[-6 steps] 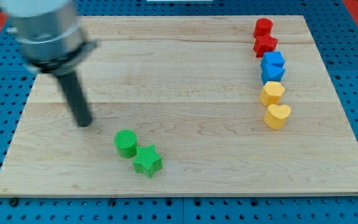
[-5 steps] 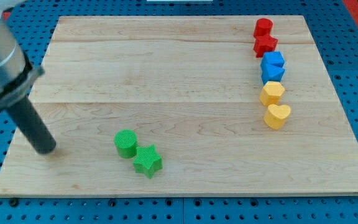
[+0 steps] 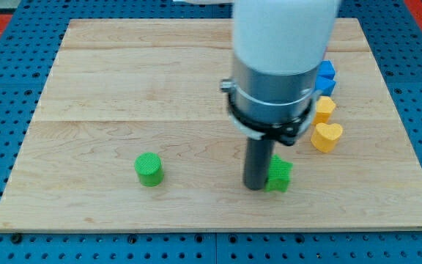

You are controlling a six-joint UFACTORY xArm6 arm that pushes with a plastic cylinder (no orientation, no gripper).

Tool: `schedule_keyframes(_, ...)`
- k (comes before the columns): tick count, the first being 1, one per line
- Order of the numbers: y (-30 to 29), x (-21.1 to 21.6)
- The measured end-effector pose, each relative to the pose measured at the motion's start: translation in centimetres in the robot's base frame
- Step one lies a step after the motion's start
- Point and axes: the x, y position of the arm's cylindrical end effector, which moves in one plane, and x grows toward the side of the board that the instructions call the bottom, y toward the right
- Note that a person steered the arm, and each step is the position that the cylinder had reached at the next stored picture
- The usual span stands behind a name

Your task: Push the green blocks to the bottom of the yellow heart

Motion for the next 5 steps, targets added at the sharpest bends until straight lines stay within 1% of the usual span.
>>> schedule_keyframes(1,3.5,-1.0)
schedule_keyframes(2,5.1,-2.2)
schedule_keyframes(4,6.0,-3.2)
schedule_keyframes(5,7.8,-3.3)
